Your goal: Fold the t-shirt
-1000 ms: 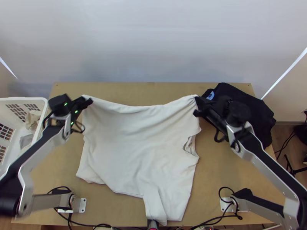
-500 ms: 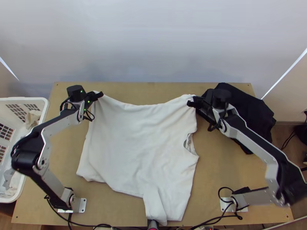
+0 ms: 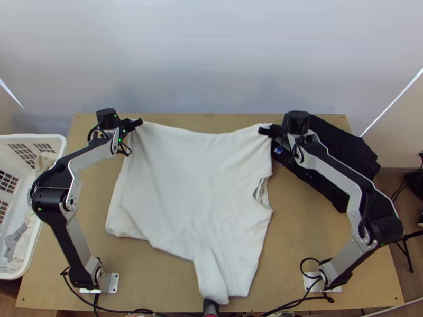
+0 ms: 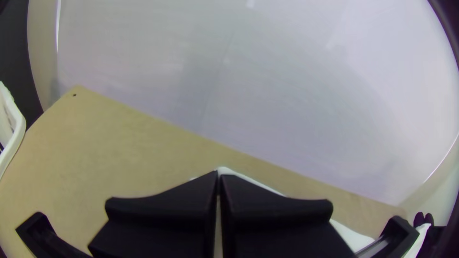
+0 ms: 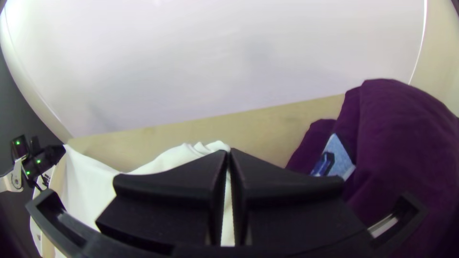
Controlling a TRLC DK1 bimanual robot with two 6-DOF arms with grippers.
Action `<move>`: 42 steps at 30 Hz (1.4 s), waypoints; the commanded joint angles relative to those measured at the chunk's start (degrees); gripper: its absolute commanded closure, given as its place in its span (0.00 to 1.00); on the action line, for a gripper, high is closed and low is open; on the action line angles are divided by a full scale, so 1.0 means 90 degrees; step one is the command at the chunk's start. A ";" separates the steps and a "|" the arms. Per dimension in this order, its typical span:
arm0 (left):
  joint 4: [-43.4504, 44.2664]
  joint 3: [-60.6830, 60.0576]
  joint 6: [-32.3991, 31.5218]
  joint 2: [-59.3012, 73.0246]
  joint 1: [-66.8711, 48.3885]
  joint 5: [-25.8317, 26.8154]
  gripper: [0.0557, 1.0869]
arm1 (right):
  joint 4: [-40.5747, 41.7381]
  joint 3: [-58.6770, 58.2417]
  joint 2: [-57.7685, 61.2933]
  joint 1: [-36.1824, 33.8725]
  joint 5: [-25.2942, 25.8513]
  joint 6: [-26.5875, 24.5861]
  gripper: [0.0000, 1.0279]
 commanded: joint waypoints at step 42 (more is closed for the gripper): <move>-0.2472 -0.0316 -0.0002 -0.2327 0.0328 0.0700 0.04 | -0.3643 -0.1959 -0.4653 0.1541 0.1380 0.2692 0.05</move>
